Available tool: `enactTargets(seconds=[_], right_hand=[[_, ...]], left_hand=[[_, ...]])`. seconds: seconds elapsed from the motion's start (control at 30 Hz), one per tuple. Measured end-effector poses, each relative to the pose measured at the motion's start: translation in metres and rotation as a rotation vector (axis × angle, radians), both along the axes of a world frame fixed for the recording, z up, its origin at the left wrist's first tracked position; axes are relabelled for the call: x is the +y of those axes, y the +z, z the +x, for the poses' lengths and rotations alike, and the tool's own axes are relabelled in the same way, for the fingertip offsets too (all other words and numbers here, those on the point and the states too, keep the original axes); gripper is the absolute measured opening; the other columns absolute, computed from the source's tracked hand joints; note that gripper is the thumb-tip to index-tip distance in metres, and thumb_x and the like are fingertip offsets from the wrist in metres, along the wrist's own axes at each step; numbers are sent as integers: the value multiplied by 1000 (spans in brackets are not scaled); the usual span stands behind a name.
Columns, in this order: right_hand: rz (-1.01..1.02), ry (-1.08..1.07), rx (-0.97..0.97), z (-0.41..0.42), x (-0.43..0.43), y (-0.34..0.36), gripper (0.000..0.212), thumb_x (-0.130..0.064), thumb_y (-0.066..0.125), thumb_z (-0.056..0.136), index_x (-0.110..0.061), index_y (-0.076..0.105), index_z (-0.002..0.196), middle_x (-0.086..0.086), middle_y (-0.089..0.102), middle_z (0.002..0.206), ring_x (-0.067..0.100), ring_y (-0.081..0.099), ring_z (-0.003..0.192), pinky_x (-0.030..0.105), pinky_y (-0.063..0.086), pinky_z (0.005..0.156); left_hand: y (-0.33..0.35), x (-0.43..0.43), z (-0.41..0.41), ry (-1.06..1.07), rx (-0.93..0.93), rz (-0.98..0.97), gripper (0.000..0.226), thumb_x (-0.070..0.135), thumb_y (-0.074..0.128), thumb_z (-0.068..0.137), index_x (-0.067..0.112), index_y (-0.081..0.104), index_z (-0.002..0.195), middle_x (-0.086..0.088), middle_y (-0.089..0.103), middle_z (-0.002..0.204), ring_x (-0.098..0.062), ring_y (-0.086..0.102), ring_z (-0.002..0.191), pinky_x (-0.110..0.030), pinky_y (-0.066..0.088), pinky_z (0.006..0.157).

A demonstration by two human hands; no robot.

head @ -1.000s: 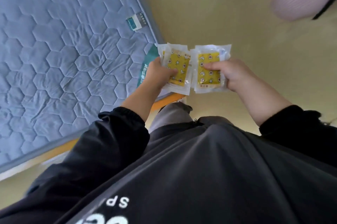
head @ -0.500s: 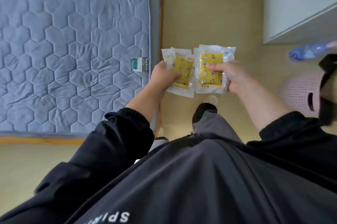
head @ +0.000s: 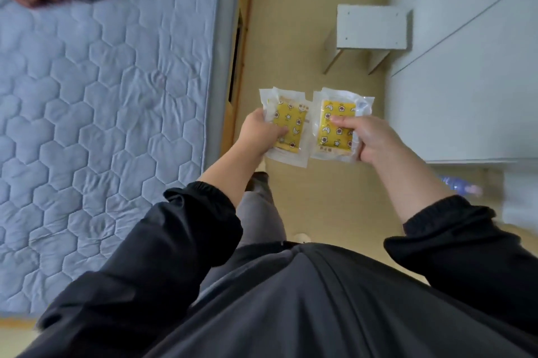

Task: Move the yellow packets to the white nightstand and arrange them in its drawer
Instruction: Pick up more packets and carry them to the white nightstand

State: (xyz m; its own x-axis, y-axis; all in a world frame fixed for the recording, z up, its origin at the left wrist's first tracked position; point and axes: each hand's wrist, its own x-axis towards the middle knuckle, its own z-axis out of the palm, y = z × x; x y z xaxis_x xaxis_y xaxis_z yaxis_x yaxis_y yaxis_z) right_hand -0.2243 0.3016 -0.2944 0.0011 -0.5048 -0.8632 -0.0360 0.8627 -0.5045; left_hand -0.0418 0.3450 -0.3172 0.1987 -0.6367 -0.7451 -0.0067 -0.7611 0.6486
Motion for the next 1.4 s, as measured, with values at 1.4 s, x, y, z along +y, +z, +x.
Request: enactTargets(seconds=[1.4], right_hand=[[-168,-121,-93,177,-994,24,31,-7,79,71,-6,68,100,15,72,101,32,70,92,52,54,85]], left_hand=[[40,-1017,173,23,48,-131,40,4,74,78,11,59,114,-7,69,104,-26,67,95,-46,55,88]])
